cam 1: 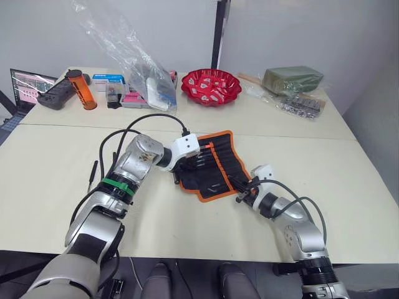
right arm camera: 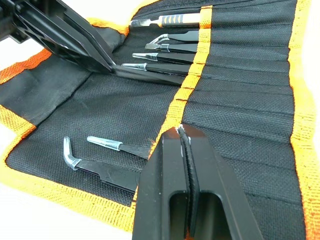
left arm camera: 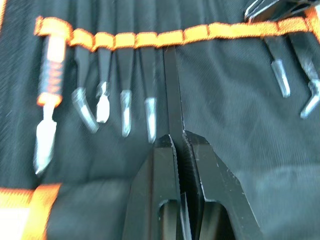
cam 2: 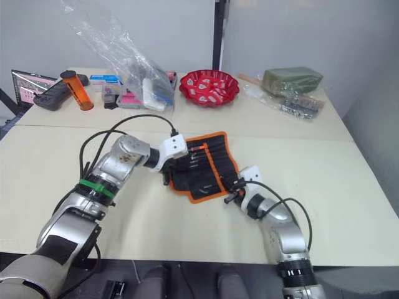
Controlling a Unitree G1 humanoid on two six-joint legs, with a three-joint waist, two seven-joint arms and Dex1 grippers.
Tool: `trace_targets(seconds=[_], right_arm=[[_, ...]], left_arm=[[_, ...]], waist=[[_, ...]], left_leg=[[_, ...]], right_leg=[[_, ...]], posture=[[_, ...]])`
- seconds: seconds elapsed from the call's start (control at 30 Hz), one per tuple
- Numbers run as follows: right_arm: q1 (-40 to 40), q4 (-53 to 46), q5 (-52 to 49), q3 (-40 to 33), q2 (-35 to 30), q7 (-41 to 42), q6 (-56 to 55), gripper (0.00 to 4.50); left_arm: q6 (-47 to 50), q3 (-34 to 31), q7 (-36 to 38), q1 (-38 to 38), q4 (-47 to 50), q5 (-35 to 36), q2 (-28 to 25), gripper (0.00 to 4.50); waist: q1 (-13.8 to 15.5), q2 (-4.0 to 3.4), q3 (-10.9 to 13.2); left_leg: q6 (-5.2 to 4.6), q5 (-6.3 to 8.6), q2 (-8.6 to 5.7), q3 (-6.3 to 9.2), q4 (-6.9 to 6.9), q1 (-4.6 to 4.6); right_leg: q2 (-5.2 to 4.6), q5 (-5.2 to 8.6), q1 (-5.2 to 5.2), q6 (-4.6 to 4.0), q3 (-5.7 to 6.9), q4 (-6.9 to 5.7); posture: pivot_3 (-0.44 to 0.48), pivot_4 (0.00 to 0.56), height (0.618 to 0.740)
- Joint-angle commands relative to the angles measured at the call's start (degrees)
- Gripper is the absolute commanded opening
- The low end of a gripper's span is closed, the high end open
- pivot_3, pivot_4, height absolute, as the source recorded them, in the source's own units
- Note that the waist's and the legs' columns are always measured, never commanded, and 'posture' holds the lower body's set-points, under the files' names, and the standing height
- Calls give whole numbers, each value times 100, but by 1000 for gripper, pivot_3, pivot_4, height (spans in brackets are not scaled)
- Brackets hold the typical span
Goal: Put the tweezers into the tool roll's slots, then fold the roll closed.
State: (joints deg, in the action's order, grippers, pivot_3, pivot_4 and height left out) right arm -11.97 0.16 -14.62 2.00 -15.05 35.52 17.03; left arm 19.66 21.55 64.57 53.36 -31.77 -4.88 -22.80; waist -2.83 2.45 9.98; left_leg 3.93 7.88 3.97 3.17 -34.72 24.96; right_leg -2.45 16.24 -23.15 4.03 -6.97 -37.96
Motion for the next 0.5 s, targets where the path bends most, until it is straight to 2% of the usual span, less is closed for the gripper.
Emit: trace_targets(seconds=[0.03,0.2,0.4,0.5], right_arm=[[54,179,71,181,-4,6,168,0],[49,213,46,149,7,-19,207,0],[74,135,42,193,57,-69,259,0],[88,137,-42,149,139,-120,311,0]], left_arm=[[-424,9,-64,282,-403,-80,189,45],[-1529,-110,-392,581,-1681,-156,604,45],[-2350,-151,-451,757,-2515,-265,847,45],[-2482,-119,-752,909,-2832,-449,948,45]], waist=[[0,0,0],[6,0,0],[10,0,-1],[20,1,-2]], left_leg=[[0,0,0,0,-1,-1],[0,0,-1,0,-8,-4],[0,0,-2,1,-7,-7],[0,0,-2,1,-9,-13]], right_leg=[[0,0,0,0,-1,-1],[0,-1,6,2,-2,-2],[1,-1,8,3,-2,-3],[1,-1,15,4,-2,-3]], posture=[[0,150,729],[0,150,729],[0,150,729],[0,150,729]])
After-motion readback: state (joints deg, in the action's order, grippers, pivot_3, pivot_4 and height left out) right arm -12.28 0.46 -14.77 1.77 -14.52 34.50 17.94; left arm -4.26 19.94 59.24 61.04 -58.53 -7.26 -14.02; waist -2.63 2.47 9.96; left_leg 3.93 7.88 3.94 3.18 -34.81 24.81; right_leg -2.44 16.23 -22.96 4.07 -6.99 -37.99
